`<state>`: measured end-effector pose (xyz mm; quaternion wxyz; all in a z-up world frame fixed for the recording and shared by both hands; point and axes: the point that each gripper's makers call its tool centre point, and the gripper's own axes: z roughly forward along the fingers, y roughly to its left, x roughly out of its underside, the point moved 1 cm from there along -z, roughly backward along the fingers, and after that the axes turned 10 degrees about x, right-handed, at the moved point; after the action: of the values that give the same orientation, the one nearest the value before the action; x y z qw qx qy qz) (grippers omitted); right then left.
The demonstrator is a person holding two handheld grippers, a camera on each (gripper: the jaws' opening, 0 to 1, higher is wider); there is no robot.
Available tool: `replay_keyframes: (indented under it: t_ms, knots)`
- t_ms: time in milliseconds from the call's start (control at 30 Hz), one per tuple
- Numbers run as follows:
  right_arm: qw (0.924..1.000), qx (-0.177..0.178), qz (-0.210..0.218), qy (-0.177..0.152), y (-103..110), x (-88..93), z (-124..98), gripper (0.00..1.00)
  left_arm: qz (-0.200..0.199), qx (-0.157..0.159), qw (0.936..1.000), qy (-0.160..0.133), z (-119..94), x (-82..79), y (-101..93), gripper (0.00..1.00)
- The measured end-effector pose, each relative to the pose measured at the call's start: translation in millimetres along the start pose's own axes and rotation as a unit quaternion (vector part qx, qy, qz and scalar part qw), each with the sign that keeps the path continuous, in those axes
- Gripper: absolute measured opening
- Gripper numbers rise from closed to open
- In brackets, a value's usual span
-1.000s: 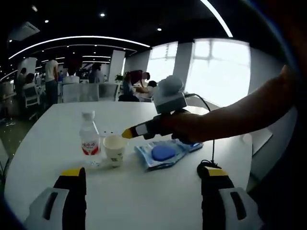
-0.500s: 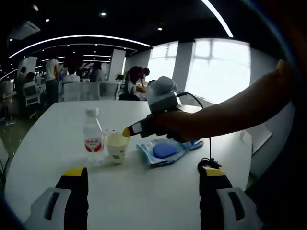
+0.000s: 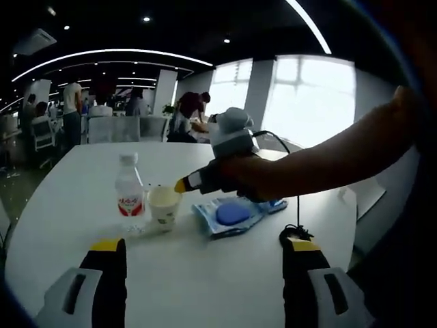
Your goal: Arrange the tabletop items into an orderly group along one side of the table until the central work area is clear of visible clutter.
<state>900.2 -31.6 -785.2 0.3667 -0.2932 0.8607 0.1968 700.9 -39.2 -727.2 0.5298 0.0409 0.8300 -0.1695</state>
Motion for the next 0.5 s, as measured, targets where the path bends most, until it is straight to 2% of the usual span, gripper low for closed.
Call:
replay_keyframes:
  t_ms: [267, 400, 500]
  knots:
    - [0.9993, -0.004, 0.036, -0.005, -8, -3.4, -7, 0.0, 0.005, 0.005, 1.0, 0.001, 3, -2.0, -6.1, 0.93]
    - [0.9987, -0.003, 0.05, 0.001, -13, 3.5, -11, 0.0, 0.008, 0.008, 0.9999, 0.002, 4, -2.6, -8.7, 0.93]
    - [0.9965, -0.008, 0.084, 0.003, -11, 8.1, -18, 0.0, 0.009, 0.008, 0.9999, 0.001, 3, -2.4, -10.8, 0.93]
